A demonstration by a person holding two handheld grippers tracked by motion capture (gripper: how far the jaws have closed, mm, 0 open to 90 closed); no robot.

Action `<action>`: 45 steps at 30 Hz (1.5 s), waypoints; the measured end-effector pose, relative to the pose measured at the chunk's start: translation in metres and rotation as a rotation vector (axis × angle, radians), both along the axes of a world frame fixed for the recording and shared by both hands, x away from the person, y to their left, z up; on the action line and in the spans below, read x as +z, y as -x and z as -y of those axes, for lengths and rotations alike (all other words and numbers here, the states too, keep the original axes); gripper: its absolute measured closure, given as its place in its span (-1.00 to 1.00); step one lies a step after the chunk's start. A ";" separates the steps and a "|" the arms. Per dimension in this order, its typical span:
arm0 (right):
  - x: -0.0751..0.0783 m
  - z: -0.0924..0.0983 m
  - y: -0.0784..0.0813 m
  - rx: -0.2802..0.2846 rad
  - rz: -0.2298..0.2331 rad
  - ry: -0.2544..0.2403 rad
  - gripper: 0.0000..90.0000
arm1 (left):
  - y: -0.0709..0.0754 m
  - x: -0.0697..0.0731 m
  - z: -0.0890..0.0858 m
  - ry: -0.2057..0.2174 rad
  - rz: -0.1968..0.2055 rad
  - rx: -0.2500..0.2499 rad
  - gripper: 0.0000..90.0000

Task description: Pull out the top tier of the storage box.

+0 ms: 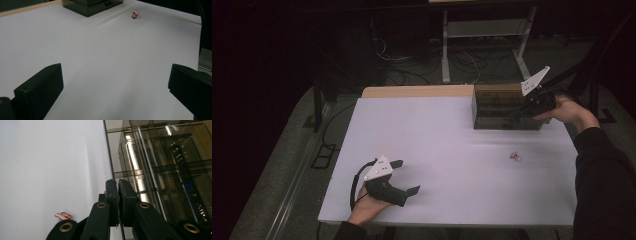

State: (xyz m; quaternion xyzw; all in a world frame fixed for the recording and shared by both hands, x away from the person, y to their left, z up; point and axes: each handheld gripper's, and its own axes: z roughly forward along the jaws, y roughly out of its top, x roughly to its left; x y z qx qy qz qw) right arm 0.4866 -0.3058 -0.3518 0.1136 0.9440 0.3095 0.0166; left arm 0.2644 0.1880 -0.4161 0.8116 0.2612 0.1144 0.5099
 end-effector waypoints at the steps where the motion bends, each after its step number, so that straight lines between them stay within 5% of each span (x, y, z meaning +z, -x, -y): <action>1: 0.000 0.000 0.001 0.004 -0.003 -0.001 0.92 | 0.000 0.000 0.000 0.001 0.000 0.004 -1.00; 23: -0.003 0.002 0.022 0.024 0.012 -0.022 0.92 | 0.001 -0.001 -0.001 0.005 -0.003 0.016 -1.00; 45: 0.000 -0.004 0.033 0.046 0.009 0.025 0.93 | 0.000 -0.002 0.001 0.002 -0.009 0.009 -1.00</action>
